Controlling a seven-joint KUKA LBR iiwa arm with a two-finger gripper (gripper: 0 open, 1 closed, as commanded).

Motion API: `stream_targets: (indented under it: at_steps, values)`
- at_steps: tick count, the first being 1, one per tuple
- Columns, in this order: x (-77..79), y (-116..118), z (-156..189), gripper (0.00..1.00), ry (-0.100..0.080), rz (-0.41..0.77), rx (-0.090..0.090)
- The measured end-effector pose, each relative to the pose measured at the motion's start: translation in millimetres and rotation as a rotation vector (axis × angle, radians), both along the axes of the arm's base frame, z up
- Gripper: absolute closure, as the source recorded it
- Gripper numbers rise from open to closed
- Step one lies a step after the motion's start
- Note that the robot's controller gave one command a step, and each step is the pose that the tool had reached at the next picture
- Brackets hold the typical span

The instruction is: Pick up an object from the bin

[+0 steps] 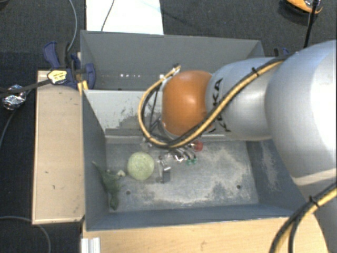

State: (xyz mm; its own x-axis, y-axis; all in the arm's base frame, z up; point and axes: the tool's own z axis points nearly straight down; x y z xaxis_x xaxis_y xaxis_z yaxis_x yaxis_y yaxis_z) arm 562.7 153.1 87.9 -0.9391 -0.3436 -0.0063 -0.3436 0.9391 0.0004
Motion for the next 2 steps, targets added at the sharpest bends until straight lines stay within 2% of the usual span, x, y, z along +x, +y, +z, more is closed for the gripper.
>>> stream_targets:
  at_steps: [1,2]
  values:
    - [1.9,12.0,-16.9,0.00,-0.003,0.000,0.001]
    - [22.2,19.6,-16.4,1.00,-0.006,0.132,0.002]
